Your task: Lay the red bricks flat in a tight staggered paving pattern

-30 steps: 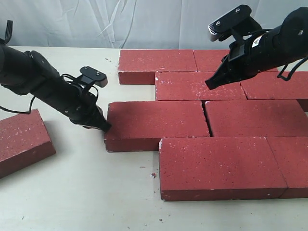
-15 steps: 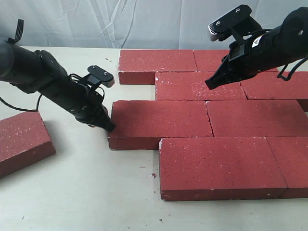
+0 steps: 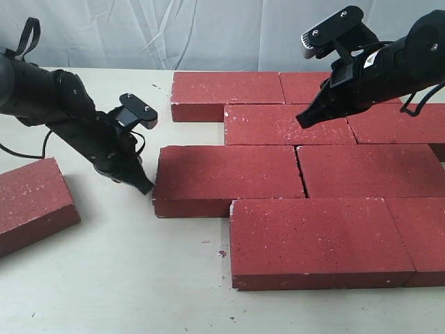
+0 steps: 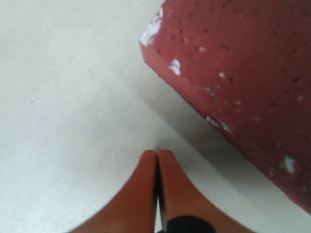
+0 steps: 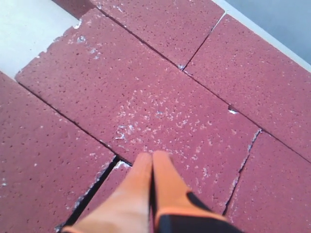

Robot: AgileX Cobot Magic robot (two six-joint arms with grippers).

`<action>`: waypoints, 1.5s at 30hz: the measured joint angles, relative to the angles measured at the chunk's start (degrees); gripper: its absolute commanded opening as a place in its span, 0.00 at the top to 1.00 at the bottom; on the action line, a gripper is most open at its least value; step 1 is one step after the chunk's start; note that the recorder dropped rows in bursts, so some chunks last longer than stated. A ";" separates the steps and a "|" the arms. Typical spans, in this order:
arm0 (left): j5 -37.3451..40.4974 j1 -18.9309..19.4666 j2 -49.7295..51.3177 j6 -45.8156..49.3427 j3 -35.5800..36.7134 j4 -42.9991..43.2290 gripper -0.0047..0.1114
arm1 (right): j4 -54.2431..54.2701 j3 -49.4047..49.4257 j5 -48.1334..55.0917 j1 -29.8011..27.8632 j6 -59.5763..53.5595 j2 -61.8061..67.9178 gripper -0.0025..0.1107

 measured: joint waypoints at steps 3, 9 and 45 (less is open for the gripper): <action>0.67 0.00 -1.87 -0.54 0.00 1.86 0.96 | 0.00 0.00 0.00 0.00 0.00 0.00 0.99; 9.51 3.42 -9.82 -8.20 0.00 8.51 0.96 | 0.00 0.00 -0.12 0.00 0.00 0.00 0.99; 42.00 25.72 -25.35 -44.67 4.66 40.11 0.96 | 2.58 0.00 -0.69 0.00 0.00 0.00 0.99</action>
